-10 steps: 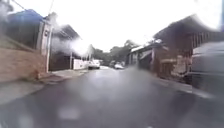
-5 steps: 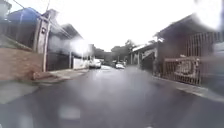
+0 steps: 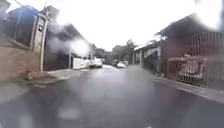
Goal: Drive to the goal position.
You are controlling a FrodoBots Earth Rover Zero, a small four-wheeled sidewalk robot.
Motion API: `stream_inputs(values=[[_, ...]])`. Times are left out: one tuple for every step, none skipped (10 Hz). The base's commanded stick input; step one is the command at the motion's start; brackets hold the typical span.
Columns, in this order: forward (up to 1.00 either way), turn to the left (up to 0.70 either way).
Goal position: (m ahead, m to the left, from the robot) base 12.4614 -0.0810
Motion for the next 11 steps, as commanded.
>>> stream_inputs(values=[[0.7, 0.0], [0.7, 0.0], [0.7, 0.0], [0.7, 0.0], [0.7, 0.0], [0.7, 0.0], [0.7, 0.0], [0.7, -0.31], [0.7, -0.35], [0.7, -0.35], [0.7, -0.35]])
